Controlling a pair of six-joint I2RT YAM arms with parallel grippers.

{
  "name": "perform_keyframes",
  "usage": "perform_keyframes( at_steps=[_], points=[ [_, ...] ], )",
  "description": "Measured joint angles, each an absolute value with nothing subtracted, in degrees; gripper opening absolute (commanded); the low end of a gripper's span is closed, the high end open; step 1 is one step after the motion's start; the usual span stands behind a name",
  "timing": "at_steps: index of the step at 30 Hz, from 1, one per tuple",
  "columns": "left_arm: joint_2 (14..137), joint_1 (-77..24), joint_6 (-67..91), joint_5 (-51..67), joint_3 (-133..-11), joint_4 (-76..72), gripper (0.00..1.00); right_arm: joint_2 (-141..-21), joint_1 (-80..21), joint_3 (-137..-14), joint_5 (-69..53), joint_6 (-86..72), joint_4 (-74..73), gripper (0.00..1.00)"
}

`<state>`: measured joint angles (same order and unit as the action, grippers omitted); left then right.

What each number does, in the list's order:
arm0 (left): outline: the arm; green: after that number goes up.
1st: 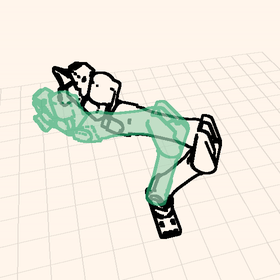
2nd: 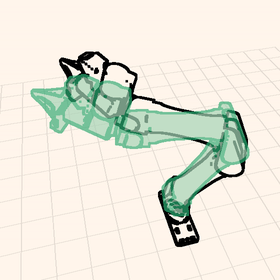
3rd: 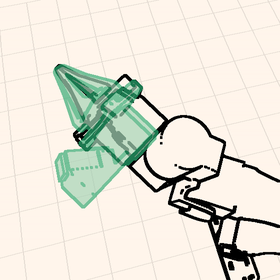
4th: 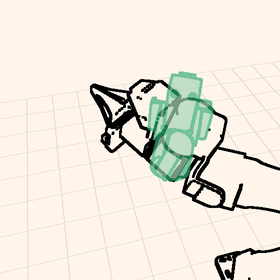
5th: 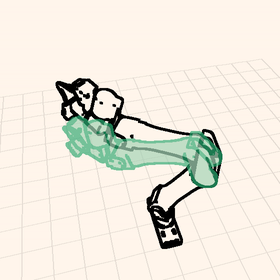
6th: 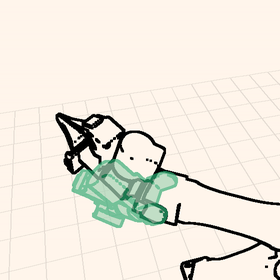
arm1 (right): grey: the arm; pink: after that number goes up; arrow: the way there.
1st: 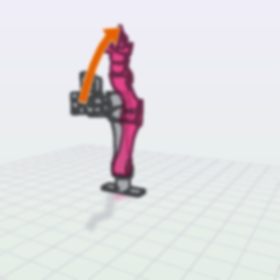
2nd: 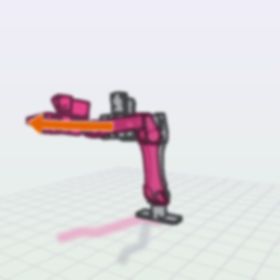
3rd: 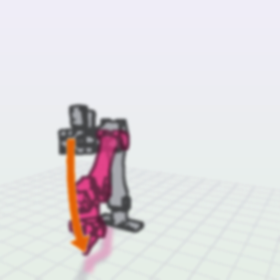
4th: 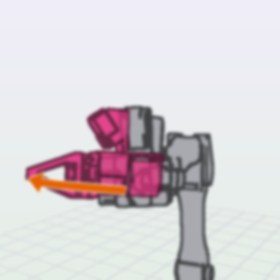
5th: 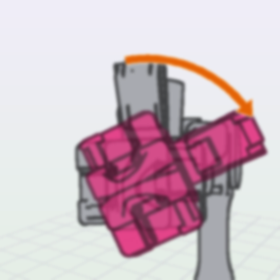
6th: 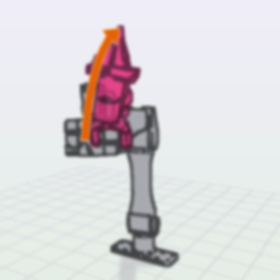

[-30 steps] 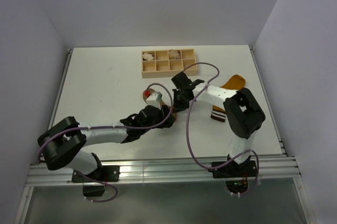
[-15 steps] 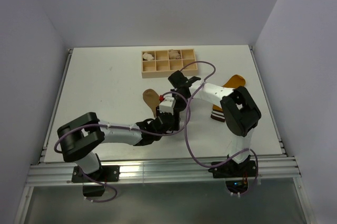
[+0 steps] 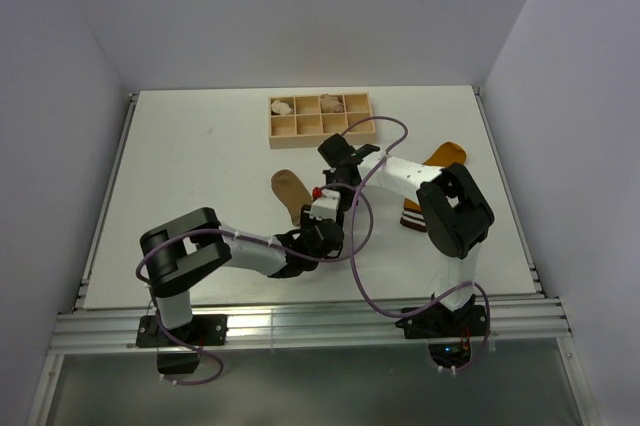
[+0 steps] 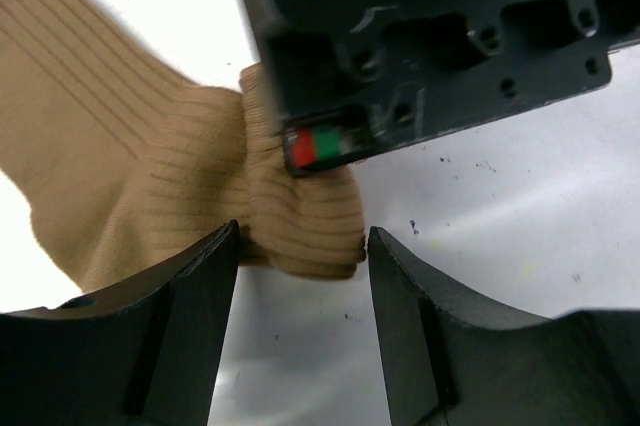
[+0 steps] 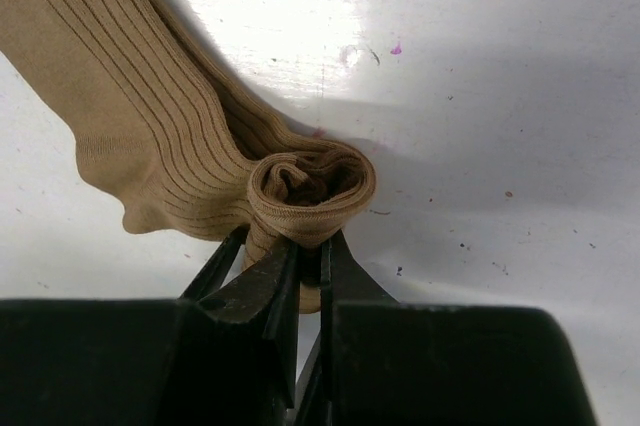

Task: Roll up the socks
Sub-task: Roll the sock at the center of the board.

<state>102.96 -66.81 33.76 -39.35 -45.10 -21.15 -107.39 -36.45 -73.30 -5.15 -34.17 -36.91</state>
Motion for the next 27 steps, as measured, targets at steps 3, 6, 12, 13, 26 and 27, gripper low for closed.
perform_keyframes(
  at_steps=[3,6,12,13,26,27],
  points=[
    [104.0,-67.3,32.9,-40.5,-45.9,-21.5,0.60,-107.4,-36.5,-73.3,-5.5,-34.2,-37.0,0.00],
    [104.0,-68.2,31.5,-41.6,-46.0,-22.5,0.59,-107.4,-36.5,-73.3,-5.6,-34.2,-37.0,0.00],
    [104.6,-70.1,28.6,-44.8,-47.3,-22.9,0.58,-107.5,-36.5,-73.3,-5.8,-34.2,-37.0,0.00],
    [104.8,-70.2,28.1,-45.0,-47.6,-22.9,0.58,-107.5,-36.5,-73.3,-5.8,-34.2,-37.0,0.00],
    [107.5,-70.5,29.3,-47.4,-50.1,-19.0,0.28,-107.8,-36.5,-73.7,-6.1,-33.9,-37.4,0.00],
    [107.5,-70.4,29.8,-47.5,-50.2,-18.7,0.22,-107.8,-36.5,-73.8,-6.2,-33.9,-37.4,0.00]
  ],
)
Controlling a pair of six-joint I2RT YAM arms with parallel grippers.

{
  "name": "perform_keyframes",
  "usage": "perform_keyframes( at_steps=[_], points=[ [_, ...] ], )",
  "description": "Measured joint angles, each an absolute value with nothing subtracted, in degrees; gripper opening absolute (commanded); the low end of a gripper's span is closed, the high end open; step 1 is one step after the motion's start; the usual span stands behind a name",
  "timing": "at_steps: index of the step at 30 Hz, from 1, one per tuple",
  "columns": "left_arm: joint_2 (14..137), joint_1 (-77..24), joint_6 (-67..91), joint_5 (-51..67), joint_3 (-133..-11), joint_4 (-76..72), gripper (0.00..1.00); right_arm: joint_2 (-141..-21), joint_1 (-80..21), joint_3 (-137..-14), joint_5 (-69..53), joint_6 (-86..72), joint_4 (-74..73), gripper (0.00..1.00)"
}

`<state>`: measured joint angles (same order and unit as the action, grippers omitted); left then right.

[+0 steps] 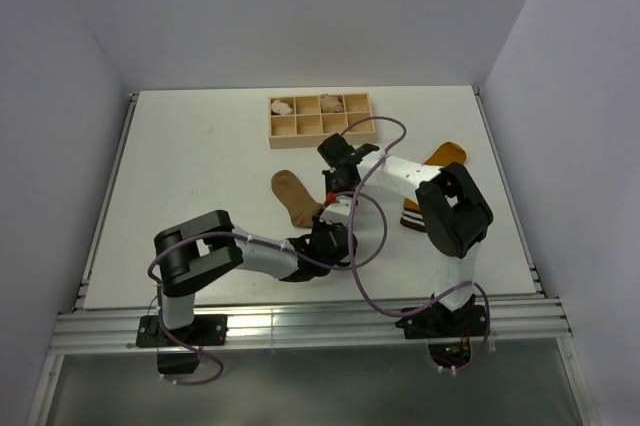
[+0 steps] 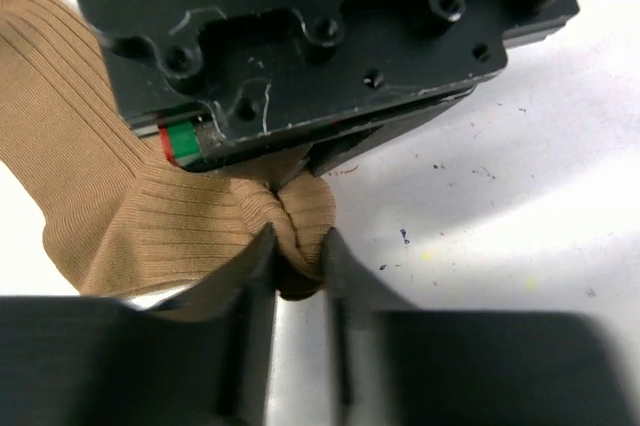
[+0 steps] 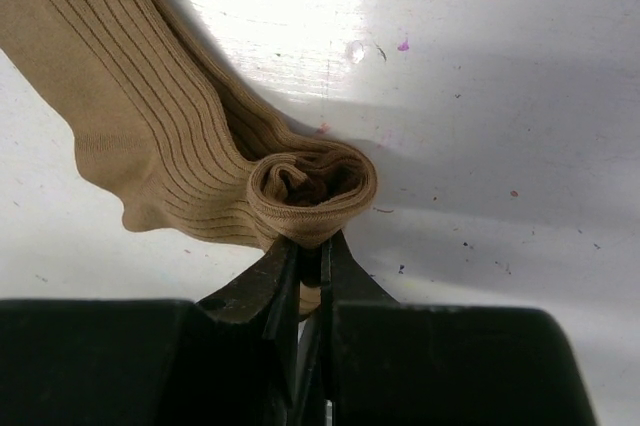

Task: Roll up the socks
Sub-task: Roll the sock at the center of the board.

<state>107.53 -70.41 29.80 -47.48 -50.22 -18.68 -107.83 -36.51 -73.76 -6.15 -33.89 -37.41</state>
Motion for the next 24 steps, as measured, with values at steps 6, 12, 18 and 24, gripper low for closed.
perform_keyframes(
  at_steps=[6,12,18,24],
  points=[
    [107.5,-69.8,31.9,-47.0,-50.6,-17.6,0.00,-107.8,-36.5,-73.9,-6.1,-33.6,-37.3,0.08],
    [106.3,-67.5,34.3,-43.5,-49.2,-19.3,0.00,-107.0,-36.0,-73.3,-7.0,-34.7,-35.7,0.42],
    [102.8,-62.4,37.8,-35.3,-44.4,-24.1,0.00,-101.9,-34.5,-70.5,-10.2,-37.6,-33.4,0.54],
    [100.1,-58.5,41.5,-27.1,-39.9,-28.8,0.00,-94.5,-31.5,-66.6,-11.2,-40.7,-29.8,0.56]
  ],
)
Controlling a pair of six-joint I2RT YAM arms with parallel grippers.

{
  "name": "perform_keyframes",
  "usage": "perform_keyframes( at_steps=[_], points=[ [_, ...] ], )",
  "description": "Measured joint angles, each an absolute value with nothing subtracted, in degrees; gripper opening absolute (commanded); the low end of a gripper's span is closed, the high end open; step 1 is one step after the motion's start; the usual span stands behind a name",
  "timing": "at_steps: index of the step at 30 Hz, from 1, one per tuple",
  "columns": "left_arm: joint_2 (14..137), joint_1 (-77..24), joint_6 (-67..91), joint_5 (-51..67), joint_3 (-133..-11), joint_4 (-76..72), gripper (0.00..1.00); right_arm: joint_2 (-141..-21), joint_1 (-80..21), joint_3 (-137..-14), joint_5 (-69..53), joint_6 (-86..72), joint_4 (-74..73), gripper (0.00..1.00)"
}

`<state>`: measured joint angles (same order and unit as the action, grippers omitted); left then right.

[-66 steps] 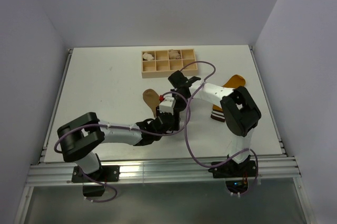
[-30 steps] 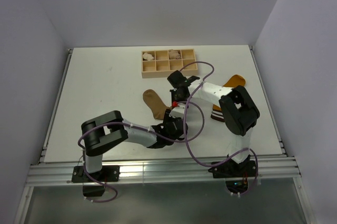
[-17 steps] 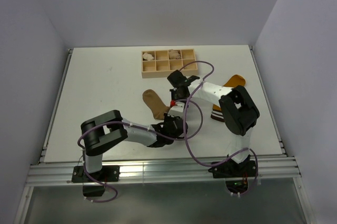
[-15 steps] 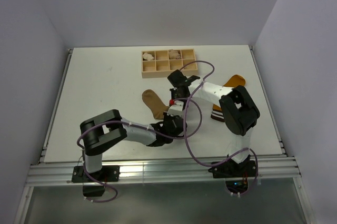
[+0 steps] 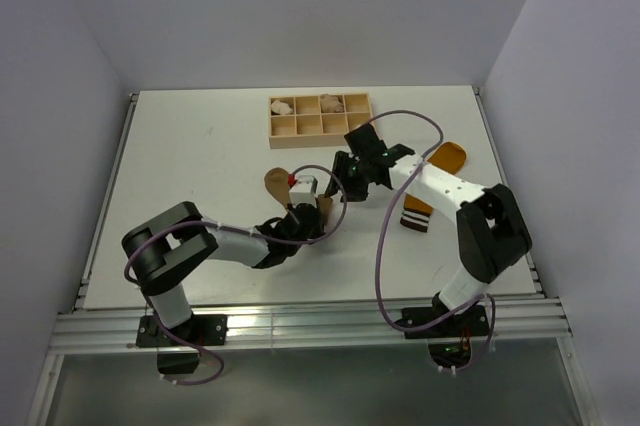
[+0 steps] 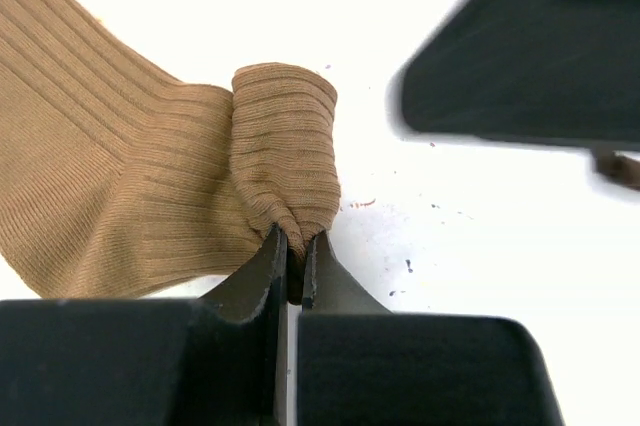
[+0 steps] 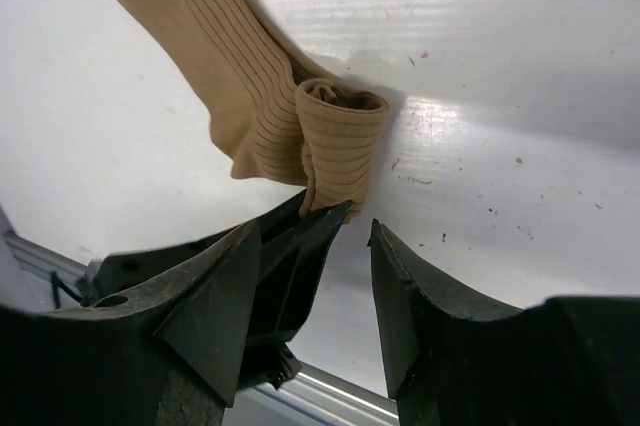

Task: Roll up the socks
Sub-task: Roll the sock at the center of the board.

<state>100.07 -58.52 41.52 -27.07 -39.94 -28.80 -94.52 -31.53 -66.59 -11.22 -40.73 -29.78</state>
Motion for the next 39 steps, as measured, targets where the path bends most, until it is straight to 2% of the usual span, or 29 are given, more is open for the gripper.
perform_keyframes(
  at_steps=[8,16,24,39],
  points=[
    [98.3,-52.9,46.9,-15.3,-35.0,-35.4,0.00,-87.1,-28.6,-57.9,-11.3,-45.7,-21.6,0.56],
    [98.6,-47.9,51.8,-4.4,-31.3,-41.9,0.00,-86.0,-27.1,-48.1,-16.3,-50.3,-9.1,0.59],
    [101.8,-43.5,56.8,4.2,-28.8,-49.9,0.00,-89.2,-27.1,-42.7,-21.3,-55.1,4.9,0.59],
    [106.8,-40.4,61.6,11.0,-26.9,-60.1,0.00,-97.0,-27.2,-36.6,-22.8,-62.0,20.4,0.57]
  ],
)
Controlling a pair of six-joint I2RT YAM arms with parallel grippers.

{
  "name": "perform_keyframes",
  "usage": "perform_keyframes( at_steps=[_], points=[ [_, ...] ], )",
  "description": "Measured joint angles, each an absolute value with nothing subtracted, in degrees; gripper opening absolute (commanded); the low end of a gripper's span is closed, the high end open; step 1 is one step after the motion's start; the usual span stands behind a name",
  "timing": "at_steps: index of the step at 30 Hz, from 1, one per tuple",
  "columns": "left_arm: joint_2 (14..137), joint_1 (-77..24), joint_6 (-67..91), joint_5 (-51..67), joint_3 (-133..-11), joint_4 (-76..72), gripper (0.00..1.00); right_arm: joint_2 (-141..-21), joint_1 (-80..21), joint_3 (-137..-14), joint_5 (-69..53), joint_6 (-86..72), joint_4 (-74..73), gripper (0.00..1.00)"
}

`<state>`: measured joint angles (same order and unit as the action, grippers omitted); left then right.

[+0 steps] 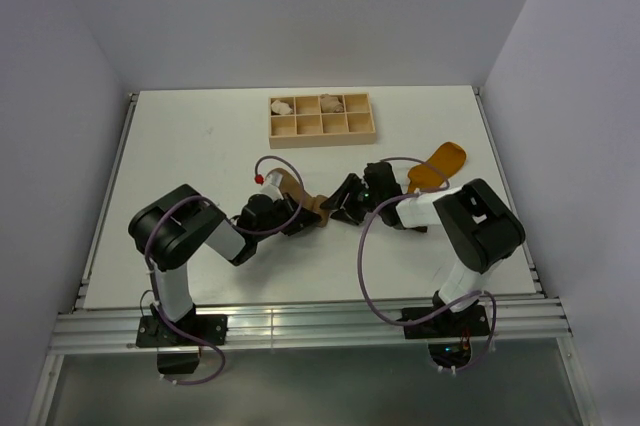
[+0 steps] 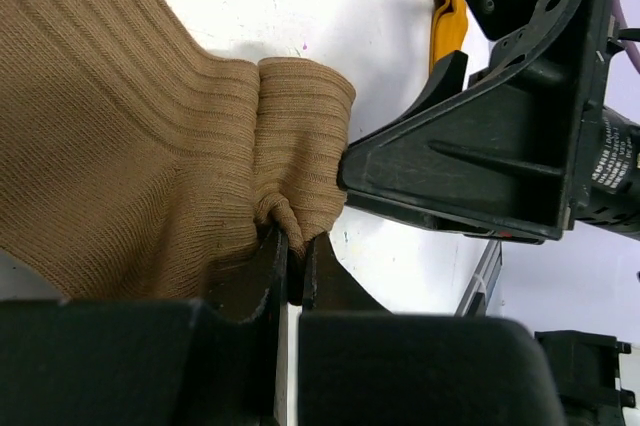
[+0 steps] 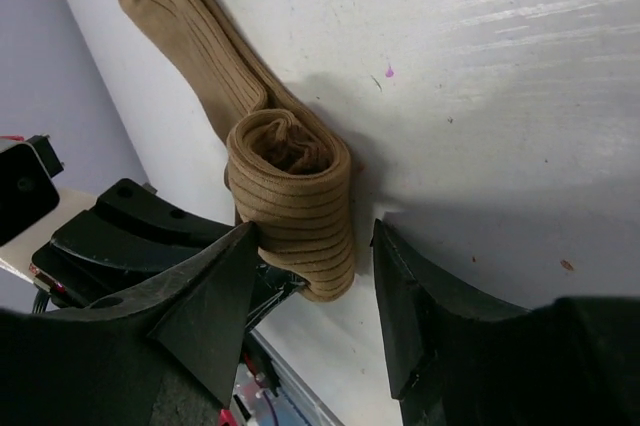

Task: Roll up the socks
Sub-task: Roll the sock at the center of the board.

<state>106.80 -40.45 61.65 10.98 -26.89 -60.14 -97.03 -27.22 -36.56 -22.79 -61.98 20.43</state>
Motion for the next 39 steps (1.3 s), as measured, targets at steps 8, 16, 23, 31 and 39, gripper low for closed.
perform_keyframes(
  at_steps=[8,16,23,31,39],
  points=[
    [107.6,-40.1,62.4,11.7,-26.9,-61.3,0.00,-100.2,-27.2,-36.3,-25.1,-63.2,27.0,0.16],
    [107.6,-39.9,62.0,11.6,-26.9,-60.9,0.31,-100.7,-27.0,-37.5,-26.0,-61.0,25.5,0.00],
    [100.8,-41.0,58.6,7.8,-26.9,-51.4,0.47,-98.1,-28.3,-49.8,-18.0,-51.2,1.0,0.00],
    [91.9,-50.0,48.2,-7.1,-32.1,-35.2,0.48,-98.1,-28.8,-61.8,-7.6,-43.8,-19.6,0.00],
    [93.6,-58.6,39.8,-18.7,-38.2,-30.7,0.48,-103.6,-31.4,-67.1,-3.0,-41.7,-28.3,0.00]
  ],
)
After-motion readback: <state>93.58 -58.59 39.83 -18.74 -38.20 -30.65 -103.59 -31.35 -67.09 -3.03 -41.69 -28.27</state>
